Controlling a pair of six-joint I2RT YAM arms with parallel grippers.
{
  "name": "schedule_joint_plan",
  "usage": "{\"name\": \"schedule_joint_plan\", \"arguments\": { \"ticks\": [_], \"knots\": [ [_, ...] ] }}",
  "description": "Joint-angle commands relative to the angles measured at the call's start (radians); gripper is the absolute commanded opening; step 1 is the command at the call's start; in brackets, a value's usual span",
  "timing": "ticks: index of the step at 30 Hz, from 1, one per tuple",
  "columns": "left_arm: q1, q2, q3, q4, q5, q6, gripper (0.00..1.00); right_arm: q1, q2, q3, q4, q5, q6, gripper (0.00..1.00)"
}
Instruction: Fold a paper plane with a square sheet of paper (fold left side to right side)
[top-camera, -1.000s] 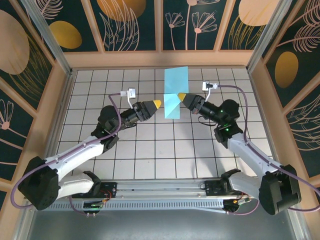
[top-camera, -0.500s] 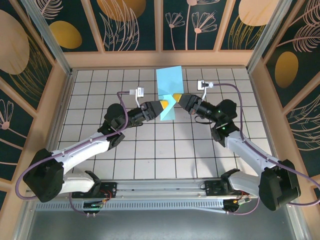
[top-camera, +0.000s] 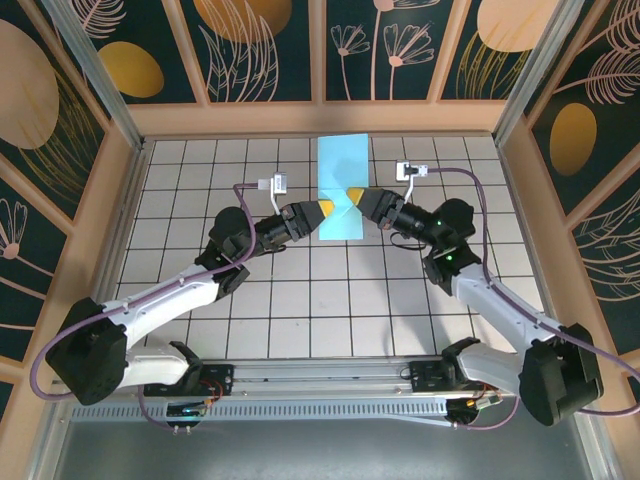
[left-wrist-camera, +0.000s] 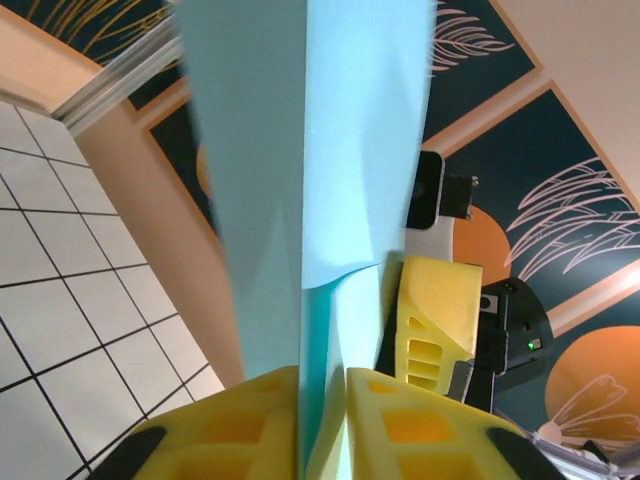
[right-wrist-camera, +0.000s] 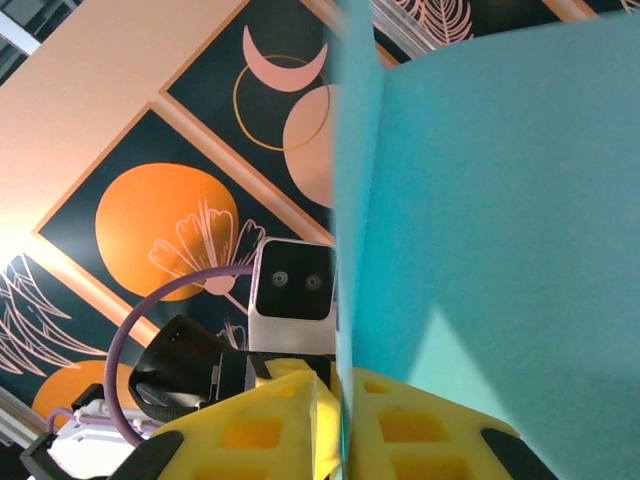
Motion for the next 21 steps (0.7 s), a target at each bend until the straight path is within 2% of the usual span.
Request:
{"name": "schedule_joint_plan", "arguments": {
  "ticks": [1,6,11,16,19,21],
  "knots": [
    [-0.002,-0.042,0.014,-0.053,-0.037,0.039,0.13,0.002,-0.05,0.016,-0.149,0.059,-0.105,0.21],
    [-0.002,-0.075,0.029,-0.227,-0.078,0.124,0.02,0.0,-0.119,0.043,-0.44,0.225,-0.259,0.34],
    [-0.003,-0.069,0.1,-0.532,-0.15,0.275,0.0,-0.003,-0.17,0.069,-0.712,0.458,-0.356,0.45],
    [-0.008,-0.018,0.208,-0.85,-0.279,0.385,0.0,-0.002,-0.158,0.111,-0.985,0.713,-0.402,0.51],
    [-0.027,0.01,0.273,-0.978,-0.362,0.433,0.0,-0.004,-0.139,0.104,-1.079,0.825,-0.415,0.62],
    [-0.064,0.042,0.339,-1.106,-0.484,0.471,0.0,-0.007,-0.126,0.091,-1.109,0.858,-0.427,0.72]
  ]
}}
